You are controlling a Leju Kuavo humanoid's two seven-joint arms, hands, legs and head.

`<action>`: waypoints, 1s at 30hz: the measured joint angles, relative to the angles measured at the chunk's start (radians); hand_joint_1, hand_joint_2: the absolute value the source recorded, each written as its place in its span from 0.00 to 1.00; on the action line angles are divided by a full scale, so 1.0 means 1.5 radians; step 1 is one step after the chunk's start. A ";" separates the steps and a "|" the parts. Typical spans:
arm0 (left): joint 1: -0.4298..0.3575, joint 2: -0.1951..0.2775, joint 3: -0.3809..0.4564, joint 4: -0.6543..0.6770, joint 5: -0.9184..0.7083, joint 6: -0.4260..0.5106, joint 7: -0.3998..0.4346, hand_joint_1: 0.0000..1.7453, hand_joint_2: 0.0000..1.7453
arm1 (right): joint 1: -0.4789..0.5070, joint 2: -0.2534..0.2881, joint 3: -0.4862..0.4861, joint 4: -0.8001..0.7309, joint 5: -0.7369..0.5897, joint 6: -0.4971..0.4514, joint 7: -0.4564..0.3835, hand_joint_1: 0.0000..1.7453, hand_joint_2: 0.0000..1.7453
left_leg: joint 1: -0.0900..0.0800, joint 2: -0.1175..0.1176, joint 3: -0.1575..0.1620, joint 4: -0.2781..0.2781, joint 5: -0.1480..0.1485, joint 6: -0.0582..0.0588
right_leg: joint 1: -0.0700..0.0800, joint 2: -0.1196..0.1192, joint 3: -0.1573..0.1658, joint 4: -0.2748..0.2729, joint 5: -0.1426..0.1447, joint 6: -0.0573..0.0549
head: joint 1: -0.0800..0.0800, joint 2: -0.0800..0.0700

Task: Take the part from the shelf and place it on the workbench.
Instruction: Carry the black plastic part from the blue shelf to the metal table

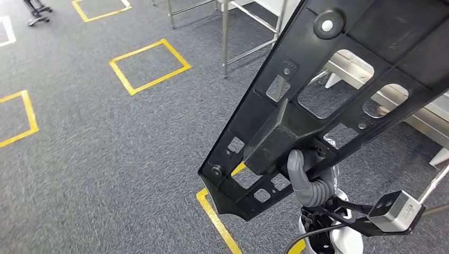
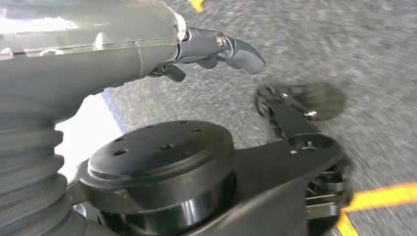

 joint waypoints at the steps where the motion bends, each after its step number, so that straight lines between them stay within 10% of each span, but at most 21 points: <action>1: 0.000 0.000 0.000 0.000 0.000 0.000 -0.001 0.00 1.00 | 0.000 0.000 0.002 -0.002 0.002 0.000 0.000 1.00 1.00 | 0.001 -0.020 -0.015 0.033 -0.018 -0.002 | -0.003 0.008 0.002 -0.002 0.002 -0.003 | 0.000 0.000; 5: 0.005 0.000 -0.004 0.000 0.000 -0.002 -0.002 0.00 1.00 | 0.000 0.002 0.011 -0.010 0.014 -0.004 0.000 1.00 1.00 | 0.002 -0.048 -0.087 0.162 -0.054 -0.005 | -0.002 0.046 0.002 0.000 0.001 -0.006 | -0.001 0.000; 9: 0.004 0.000 -0.007 0.000 -0.001 -0.004 -0.001 0.00 1.00 | -0.006 0.001 0.023 -0.031 0.028 -0.014 -0.003 1.00 1.00 | 0.005 -0.083 -0.036 0.024 0.030 -0.001 | -0.004 0.082 -0.001 0.013 -0.005 0.002 | -0.001 0.000; 13: 0.003 -0.001 -0.012 0.000 -0.002 -0.006 -0.002 0.00 1.00 | -0.017 0.001 0.037 -0.051 0.039 -0.016 -0.004 1.00 1.00 | 0.004 -0.089 -0.021 -0.012 0.037 0.012 | -0.007 0.106 -0.011 0.018 -0.004 0.017 | -0.001 0.000; 20: 0.003 -0.002 -0.016 0.001 -0.002 -0.007 -0.006 0.00 1.00 | -0.039 -0.002 0.072 -0.072 0.034 -0.008 -0.001 1.00 1.00 | 0.004 -0.030 -0.018 -0.020 0.039 0.029 | -0.008 0.024 -0.100 0.196 -0.085 0.034 | 0.007 0.000; 26: -0.001 -0.005 -0.017 0.001 0.003 -0.006 -0.008 0.00 1.00 | -0.054 -0.005 0.099 -0.072 0.018 -0.001 -0.001 1.00 1.00 | 0.001 0.012 -0.006 -0.020 0.031 0.017 | 0.005 -0.038 0.002 0.010 -0.006 0.017 | 0.007 0.000; 30: -0.003 -0.008 -0.018 0.001 0.002 -0.005 -0.013 0.00 1.00 | -0.065 -0.005 0.104 -0.072 0.011 -0.007 0.009 1.00 1.00 | 0.000 0.016 0.001 -0.017 0.021 0.003 | 0.001 -0.006 0.009 -0.006 0.001 0.006 | 0.006 0.000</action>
